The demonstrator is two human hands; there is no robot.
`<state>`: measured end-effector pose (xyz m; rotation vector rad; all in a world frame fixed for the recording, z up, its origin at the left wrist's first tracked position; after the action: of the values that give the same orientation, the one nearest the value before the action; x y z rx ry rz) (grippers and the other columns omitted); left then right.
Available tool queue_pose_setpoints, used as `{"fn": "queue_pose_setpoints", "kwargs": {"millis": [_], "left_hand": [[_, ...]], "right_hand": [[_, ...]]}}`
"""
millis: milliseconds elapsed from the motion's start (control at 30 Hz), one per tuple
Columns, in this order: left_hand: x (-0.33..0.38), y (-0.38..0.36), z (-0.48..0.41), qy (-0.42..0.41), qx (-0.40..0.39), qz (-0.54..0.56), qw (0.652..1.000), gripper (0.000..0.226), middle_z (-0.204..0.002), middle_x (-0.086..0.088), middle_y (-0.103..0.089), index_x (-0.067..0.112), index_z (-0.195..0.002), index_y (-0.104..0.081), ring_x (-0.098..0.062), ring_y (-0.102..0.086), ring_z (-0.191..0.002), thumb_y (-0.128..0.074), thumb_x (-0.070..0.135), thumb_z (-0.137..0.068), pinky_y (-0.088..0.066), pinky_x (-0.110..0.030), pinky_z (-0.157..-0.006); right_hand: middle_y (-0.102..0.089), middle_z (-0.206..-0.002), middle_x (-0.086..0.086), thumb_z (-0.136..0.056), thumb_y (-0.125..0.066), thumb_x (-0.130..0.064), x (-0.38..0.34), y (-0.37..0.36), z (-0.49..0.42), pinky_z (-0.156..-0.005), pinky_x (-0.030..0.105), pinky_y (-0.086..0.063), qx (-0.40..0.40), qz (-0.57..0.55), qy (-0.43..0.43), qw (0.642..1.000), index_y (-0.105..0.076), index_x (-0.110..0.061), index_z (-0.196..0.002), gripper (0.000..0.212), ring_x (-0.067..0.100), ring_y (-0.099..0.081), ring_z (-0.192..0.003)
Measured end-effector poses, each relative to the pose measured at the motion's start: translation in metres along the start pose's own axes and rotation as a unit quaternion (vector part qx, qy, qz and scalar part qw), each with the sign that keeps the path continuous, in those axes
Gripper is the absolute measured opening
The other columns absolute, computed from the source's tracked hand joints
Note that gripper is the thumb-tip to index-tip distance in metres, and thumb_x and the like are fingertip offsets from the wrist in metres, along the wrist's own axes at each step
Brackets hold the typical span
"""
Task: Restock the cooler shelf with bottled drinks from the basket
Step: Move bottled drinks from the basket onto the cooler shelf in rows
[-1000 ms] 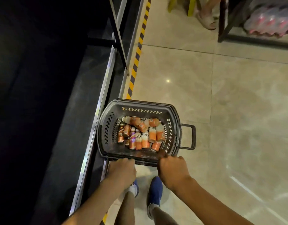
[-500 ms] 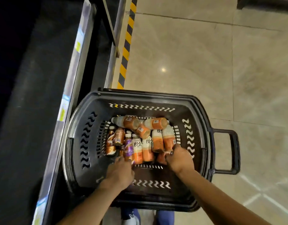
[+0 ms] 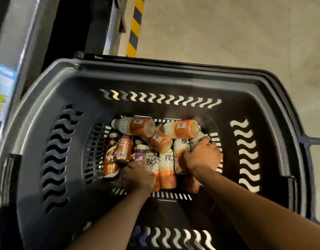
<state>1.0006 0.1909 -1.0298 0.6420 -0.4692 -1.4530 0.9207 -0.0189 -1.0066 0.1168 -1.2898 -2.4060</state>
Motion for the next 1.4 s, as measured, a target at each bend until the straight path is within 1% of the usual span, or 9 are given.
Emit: {"fn": "queue_pose_setpoints", "kwargs": {"millis": [333,433,600,700,800,900,1000,1100,1400], "left_hand": [[-0.015,-0.002,-0.022,-0.012,-0.046,0.108,0.993,0.086,-0.135,-0.014,-0.051,0.013,-0.14,-0.031,-0.034,-0.055,-0.119,-0.082,0.034,-0.075,-0.046,-0.042,-0.088],[-0.021,0.005,-0.008,0.011,-0.106,0.178,0.978,0.079,-0.13,-0.013,-0.056,0.011,-0.142,-0.033,-0.03,-0.058,-0.111,-0.078,0.028,-0.08,-0.045,-0.036,-0.08],[-0.026,0.048,0.06,-0.016,-0.14,0.174,0.975,0.074,-0.128,-0.01,-0.055,0.015,-0.138,-0.042,-0.026,-0.057,-0.111,-0.079,0.027,-0.074,-0.047,-0.03,-0.085],[-0.025,0.09,0.112,-0.038,-0.157,0.188,0.969,0.073,-0.112,-0.004,-0.061,0.015,-0.125,-0.052,-0.023,-0.06,-0.101,-0.082,0.029,-0.06,-0.051,-0.037,-0.09],[-0.015,0.16,0.188,-0.072,-0.172,0.239,0.953,0.053,-0.096,0.003,-0.058,0.011,-0.115,-0.049,-0.015,-0.055,-0.088,-0.081,0.02,-0.073,-0.043,-0.028,-0.072],[-0.01,0.231,0.265,-0.095,-0.164,0.283,0.94,0.054,-0.097,0.003,-0.058,0.012,-0.113,-0.048,-0.014,-0.057,-0.086,-0.08,0.017,-0.07,-0.045,-0.027,-0.068],[-0.02,0.283,0.327,-0.115,-0.129,0.308,0.935,0.07,-0.098,-0.003,-0.065,0.021,-0.114,-0.051,-0.021,-0.064,-0.087,-0.081,0.031,-0.052,-0.054,-0.046,-0.084],[-0.033,0.357,0.42,-0.124,-0.135,0.35,0.919,0.063,-0.099,-0.007,-0.064,0.01,-0.116,-0.053,-0.024,-0.064,-0.089,-0.082,0.026,-0.063,-0.053,-0.041,-0.082],[-0.071,0.469,0.593,-0.218,-0.109,0.409,0.88,0.036,-0.098,-0.012,-0.071,0.011,-0.109,-0.064,-0.019,-0.067,-0.084,-0.076,0.017,-0.076,-0.05,-0.028,-0.067]], "right_hand": [[-0.061,-0.118,0.013,-0.077,-0.049,-0.081,0.0,-0.011,-0.019,-0.091,0.041,-0.05,-0.038,-0.064,-0.063,0.995,-0.053,-0.003,-0.125,0.092,0.029,-0.062,-0.104],[-0.071,-0.089,0.006,-0.074,-0.072,-0.06,0.017,-0.019,-0.004,-0.074,0.037,-0.059,-0.166,-0.276,-0.118,0.939,-0.066,-0.011,-0.1,0.056,0.022,-0.069,-0.077],[-0.069,-0.081,0.004,-0.077,-0.074,-0.055,0.05,0.021,0.07,-0.074,0.036,-0.056,-0.224,-0.364,-0.129,0.895,-0.066,-0.012,-0.091,0.046,0.021,-0.066,-0.075],[-0.067,-0.086,0.003,-0.072,-0.08,-0.051,0.061,0.071,0.122,-0.084,0.041,-0.057,-0.225,-0.401,-0.123,0.88,-0.057,-0.013,-0.11,0.058,0.022,-0.066,-0.08],[-0.066,-0.118,0.012,-0.051,-0.088,-0.059,0.065,0.143,0.17,-0.092,0.043,-0.054,-0.237,-0.414,-0.084,0.875,-0.033,-0.015,-0.144,0.117,0.032,-0.065,-0.103],[-0.058,-0.134,0.015,-0.062,-0.082,-0.057,0.07,0.236,0.22,-0.097,0.041,-0.049,-0.227,-0.362,-0.01,0.904,-0.03,-0.015,-0.148,0.109,0.034,-0.057,-0.116],[-0.063,-0.122,0.01,-0.05,-0.075,-0.066,0.079,0.328,0.277,-0.089,0.04,-0.051,-0.195,-0.357,0.007,0.914,-0.042,-0.018,-0.132,0.101,0.03,-0.06,-0.104],[-0.065,-0.114,0.008,-0.06,-0.074,-0.06,0.09,0.408,0.336,-0.09,0.05,-0.054,-0.151,-0.373,0.025,0.915,-0.041,-0.023,-0.12,0.078,0.029,-0.063,-0.1],[-0.071,-0.105,0.006,-0.056,-0.08,-0.053,0.133,0.528,0.473,-0.079,0.047,-0.06,-0.09,-0.559,0.033,0.824,-0.051,-0.02,-0.117,0.075,0.023,-0.071,-0.089]]}}
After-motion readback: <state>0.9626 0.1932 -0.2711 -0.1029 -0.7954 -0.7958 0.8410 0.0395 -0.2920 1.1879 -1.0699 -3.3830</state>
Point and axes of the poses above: each hand's wrist, its own z-axis away from the middle knuckle, its own y-axis out of the back of the hand, x = y × z, the point moved 6 cm from there along -z, towards the middle knuckle
